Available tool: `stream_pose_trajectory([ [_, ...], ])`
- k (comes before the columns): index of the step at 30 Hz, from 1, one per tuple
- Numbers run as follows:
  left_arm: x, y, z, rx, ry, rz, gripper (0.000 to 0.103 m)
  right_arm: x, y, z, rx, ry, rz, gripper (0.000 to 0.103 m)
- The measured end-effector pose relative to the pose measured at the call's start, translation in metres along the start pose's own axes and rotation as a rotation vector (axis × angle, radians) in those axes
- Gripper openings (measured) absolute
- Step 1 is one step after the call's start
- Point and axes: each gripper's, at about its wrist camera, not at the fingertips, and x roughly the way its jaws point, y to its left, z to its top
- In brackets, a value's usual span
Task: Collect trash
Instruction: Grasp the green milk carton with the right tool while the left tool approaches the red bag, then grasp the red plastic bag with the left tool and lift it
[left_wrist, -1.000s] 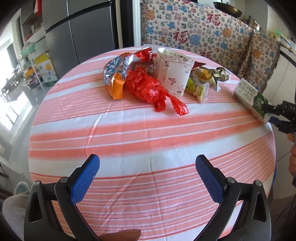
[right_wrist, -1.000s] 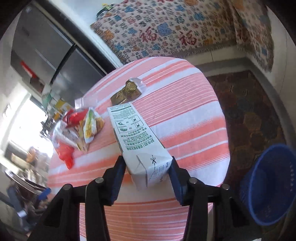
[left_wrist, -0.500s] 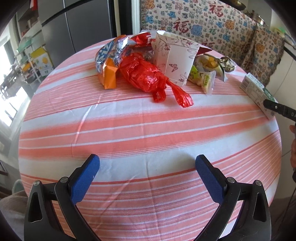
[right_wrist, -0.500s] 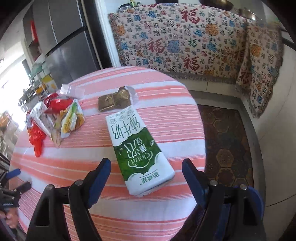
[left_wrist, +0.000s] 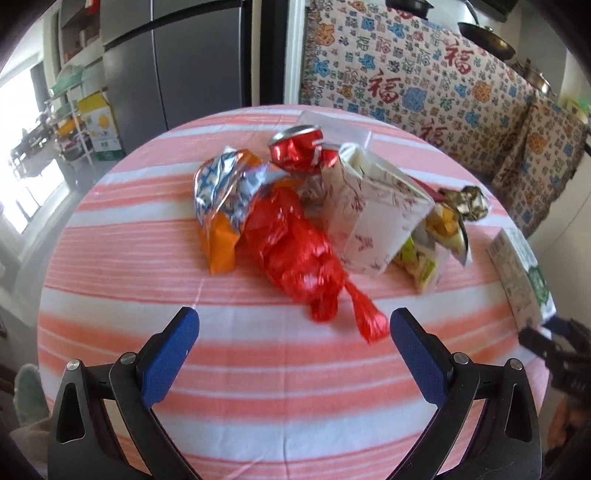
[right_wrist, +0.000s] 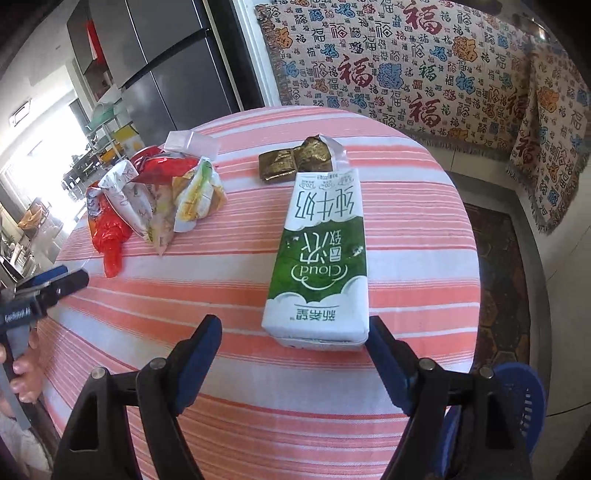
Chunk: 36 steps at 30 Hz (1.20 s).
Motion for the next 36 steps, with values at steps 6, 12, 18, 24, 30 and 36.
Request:
stream_pose_trajectory([
  [6, 0.026, 0.003, 0.013, -0.006, 0.021, -0.031, 0.051, -0.008, 0.004, -0.002, -0.035, -0.037, -0.034, 0.081],
  [12, -0.008, 0.017, -0.009, 0.058, 0.058, -0.149, 0.048, -0.012, 0.000, 0.002, -0.034, -0.044, -0.037, 0.081],
  [18, -0.041, 0.021, -0.031, 0.228, 0.140, -0.239, 0.059, -0.016, -0.001, -0.001, -0.038, -0.025, -0.032, 0.081],
  [24, -0.044, 0.014, -0.037, 0.214, 0.104, -0.168, 0.086, -0.021, -0.004, 0.000, -0.002, 0.003, -0.054, 0.081],
  [30, -0.036, 0.016, -0.051, 0.189, 0.150, -0.106, 0.087, -0.037, -0.017, 0.029, 0.080, 0.022, -0.061, 0.082],
  [36, -0.038, 0.026, -0.044, 0.151, 0.173, -0.082, 0.085, 0.003, -0.006, 0.070, -0.017, 0.193, -0.144, 0.082],
])
